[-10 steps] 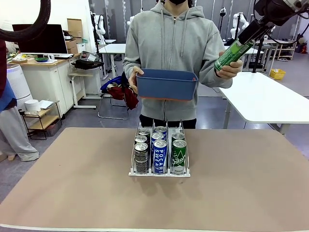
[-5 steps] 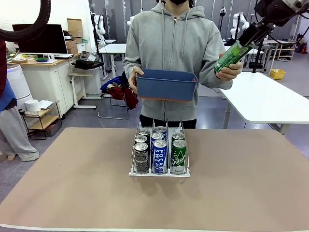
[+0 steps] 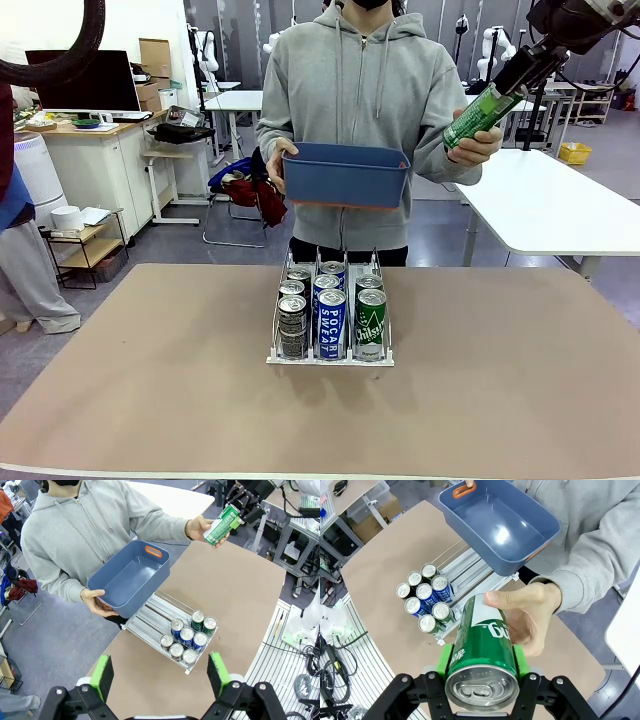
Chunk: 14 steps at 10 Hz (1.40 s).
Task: Fill the beverage cans into the dispenser.
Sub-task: Place the picked Sprite in the line of the Automatic Can Dispenser with the same cans.
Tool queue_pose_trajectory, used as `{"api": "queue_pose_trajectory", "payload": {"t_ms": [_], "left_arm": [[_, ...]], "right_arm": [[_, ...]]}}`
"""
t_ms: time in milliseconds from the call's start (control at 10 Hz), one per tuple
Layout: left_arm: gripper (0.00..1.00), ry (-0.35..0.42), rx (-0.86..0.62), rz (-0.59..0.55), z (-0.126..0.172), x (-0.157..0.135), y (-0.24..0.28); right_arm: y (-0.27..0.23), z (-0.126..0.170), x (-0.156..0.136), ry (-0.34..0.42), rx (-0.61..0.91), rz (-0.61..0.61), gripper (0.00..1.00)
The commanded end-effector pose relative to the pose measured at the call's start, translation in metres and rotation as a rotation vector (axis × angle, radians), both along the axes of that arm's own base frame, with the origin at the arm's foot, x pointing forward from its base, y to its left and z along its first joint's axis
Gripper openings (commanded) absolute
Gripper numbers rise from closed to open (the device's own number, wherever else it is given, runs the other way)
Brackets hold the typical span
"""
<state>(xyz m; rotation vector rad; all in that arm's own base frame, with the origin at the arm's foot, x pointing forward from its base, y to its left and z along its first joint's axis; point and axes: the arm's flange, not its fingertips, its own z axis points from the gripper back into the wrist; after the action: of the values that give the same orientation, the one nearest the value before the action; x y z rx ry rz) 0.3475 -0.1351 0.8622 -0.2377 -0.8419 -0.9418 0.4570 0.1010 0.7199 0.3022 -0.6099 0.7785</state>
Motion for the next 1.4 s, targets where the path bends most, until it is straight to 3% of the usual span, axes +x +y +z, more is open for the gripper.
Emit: {"api": "queue_pose_trajectory", "payload": {"t_ms": [0,1300], "left_arm": [[1.0,0.005,-0.006,-0.007,-0.0022,-0.0025,0.0025],[1.0,0.005,-0.006,-0.007,-0.0022,-0.0025,0.0025]], "right_arm": [[-0.0001,-0.0005,-0.0002,0.0,-0.003,0.007,0.0],[-0.0001,-0.0005,-0.0002,0.0,-0.003,0.007,0.0]]}}
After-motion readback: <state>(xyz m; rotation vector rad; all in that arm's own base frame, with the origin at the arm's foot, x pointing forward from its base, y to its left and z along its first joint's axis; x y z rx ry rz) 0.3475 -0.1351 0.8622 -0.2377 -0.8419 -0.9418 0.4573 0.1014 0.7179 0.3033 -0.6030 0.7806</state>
